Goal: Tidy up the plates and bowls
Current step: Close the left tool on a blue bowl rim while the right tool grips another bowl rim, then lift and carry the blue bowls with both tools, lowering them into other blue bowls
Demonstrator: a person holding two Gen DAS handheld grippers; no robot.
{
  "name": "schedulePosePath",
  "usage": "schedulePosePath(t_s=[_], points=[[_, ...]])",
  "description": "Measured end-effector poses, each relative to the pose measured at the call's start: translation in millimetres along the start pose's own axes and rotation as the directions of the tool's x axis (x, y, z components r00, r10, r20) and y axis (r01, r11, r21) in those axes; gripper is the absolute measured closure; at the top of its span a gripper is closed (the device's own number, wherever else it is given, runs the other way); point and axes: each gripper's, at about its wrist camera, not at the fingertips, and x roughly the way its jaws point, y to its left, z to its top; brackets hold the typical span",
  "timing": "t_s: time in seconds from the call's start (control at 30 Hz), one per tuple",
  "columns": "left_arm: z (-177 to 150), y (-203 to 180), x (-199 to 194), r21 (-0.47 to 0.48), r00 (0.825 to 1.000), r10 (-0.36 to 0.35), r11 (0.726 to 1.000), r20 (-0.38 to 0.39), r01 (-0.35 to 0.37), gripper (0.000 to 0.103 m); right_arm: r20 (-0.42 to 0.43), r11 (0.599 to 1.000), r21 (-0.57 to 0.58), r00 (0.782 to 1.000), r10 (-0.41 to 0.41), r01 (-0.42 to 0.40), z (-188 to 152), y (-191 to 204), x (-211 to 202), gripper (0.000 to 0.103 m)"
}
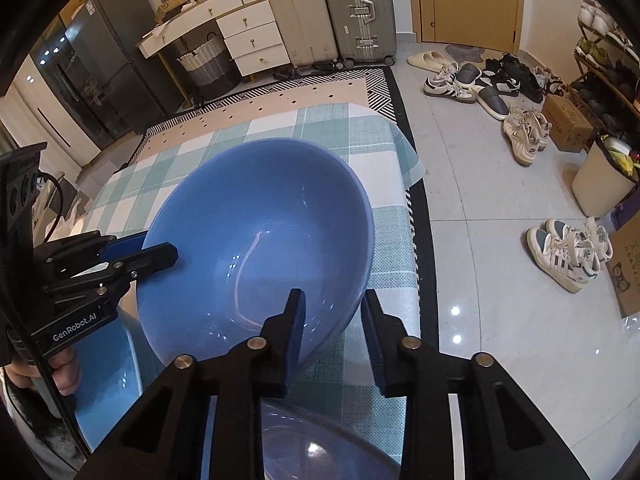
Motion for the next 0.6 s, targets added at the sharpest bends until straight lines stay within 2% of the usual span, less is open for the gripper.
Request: schedulePosePath(t_s=[0.37,0.6], points=[[1.1,-0.1,-11.2,-0.001,0.999,0.022,1.0,0.036,-0.022,0.086,0.039,1.0,-0.016,0.999,-0.02,0.02,0.4,10.3,-7.4,0.077],[1.8,-2.2,-32.1,-0.001,0.997,0.017,1.0,0.08,-0.017,0.086,0.082,1.0,-0.012,0.997,-0.014,0.015,1.3,13.6,-21.7,0.077]])
